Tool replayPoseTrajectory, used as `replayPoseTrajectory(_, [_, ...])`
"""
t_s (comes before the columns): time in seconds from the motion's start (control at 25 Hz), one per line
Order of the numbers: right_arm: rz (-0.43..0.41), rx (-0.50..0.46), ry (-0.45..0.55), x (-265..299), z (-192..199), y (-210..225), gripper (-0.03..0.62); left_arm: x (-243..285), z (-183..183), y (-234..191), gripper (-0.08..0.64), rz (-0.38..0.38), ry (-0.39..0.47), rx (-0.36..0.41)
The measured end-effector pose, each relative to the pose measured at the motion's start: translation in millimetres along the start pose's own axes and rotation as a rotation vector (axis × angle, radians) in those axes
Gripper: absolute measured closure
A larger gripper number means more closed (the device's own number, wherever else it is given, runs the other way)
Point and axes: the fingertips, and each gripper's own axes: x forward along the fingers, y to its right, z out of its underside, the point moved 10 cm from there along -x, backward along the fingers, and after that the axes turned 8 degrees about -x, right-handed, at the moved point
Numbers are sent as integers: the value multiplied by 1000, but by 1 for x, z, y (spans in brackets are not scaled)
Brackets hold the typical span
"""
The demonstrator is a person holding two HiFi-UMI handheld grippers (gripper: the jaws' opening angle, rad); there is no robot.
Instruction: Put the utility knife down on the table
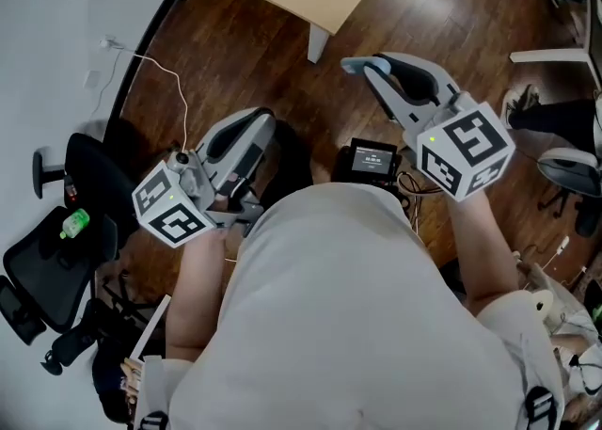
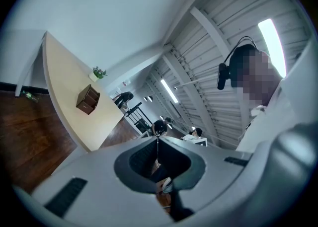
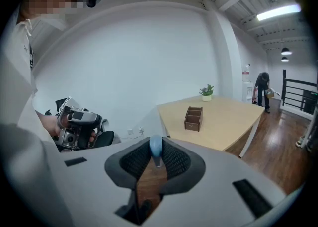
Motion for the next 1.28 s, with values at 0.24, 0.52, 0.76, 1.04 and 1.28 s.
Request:
replayPoseTrajectory(0.24, [48, 5, -20, 22, -10, -8, 522, -10, -19, -22, 557, 33, -31, -22])
replayPoseTrajectory(0.52, [94, -10, -27, 43, -23, -5, 522, -16, -39, -41, 557, 57, -55, -33])
replayPoseTrajectory(0.76, [63, -38, -29, 62, -31, 23, 522, -5, -51, -49, 558, 32, -16, -21])
replayPoseTrajectory(1.04, [1, -72, -29, 86, -35, 62, 522, 10, -58, -57, 557, -36, 73, -11])
replayPoseTrajectory(1.28, [-21, -127, -11, 114, -50, 98, 522, 30, -65, -57, 557, -63, 95, -7])
